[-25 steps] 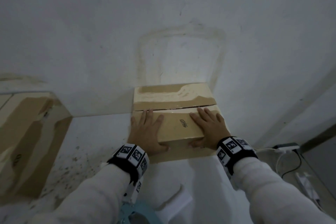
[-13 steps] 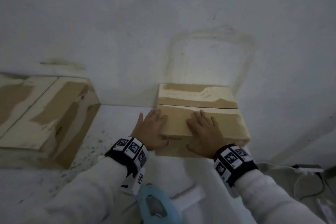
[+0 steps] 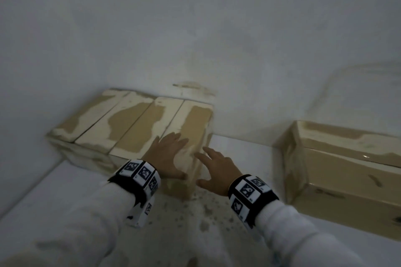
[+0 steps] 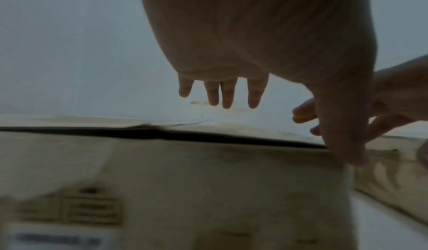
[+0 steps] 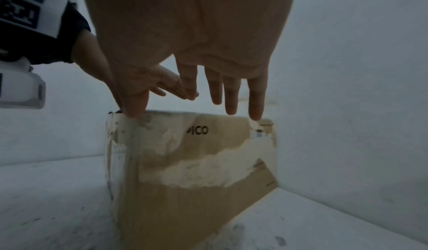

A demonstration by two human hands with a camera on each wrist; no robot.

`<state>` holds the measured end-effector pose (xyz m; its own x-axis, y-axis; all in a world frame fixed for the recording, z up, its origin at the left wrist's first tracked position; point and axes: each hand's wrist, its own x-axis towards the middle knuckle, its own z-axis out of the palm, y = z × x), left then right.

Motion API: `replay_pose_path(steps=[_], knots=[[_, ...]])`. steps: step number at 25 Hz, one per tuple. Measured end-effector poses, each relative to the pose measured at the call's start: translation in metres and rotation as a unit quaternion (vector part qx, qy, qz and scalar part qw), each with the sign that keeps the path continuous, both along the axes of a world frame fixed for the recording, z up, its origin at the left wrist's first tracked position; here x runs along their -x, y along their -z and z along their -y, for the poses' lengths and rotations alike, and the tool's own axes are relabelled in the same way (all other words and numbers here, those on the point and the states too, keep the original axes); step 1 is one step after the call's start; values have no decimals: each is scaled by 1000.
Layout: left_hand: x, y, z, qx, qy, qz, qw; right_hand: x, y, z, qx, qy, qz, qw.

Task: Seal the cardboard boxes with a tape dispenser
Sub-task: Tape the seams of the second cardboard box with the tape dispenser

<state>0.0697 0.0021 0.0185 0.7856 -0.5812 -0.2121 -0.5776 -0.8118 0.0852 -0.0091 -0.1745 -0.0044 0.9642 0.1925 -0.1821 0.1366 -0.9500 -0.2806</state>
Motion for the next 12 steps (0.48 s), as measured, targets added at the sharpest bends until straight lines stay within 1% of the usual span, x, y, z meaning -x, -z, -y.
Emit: replay_pose_path(steps=[3,5,7,9,10,12], knots=[[-28,10,-47,-78,-19,-1,997,-20,11,-37,9,-1,-19,1000],[-41,18,-64,-103,-10,9,995,-25,17,-45,4,15,7,1000],[-50,23,-71,-98,20,31,995,-23,21,-45,-12,29,37,999],[-55,25,-71,-88,45,56,994,-18,22,-35,-32,30,44,998],[-56,25,-69,-89,64,58,992,-14,22,-27,-44,28,43,998],[-51,30,-56,-96,121,34,987,-1,22,-9,-61,32,38,997]])
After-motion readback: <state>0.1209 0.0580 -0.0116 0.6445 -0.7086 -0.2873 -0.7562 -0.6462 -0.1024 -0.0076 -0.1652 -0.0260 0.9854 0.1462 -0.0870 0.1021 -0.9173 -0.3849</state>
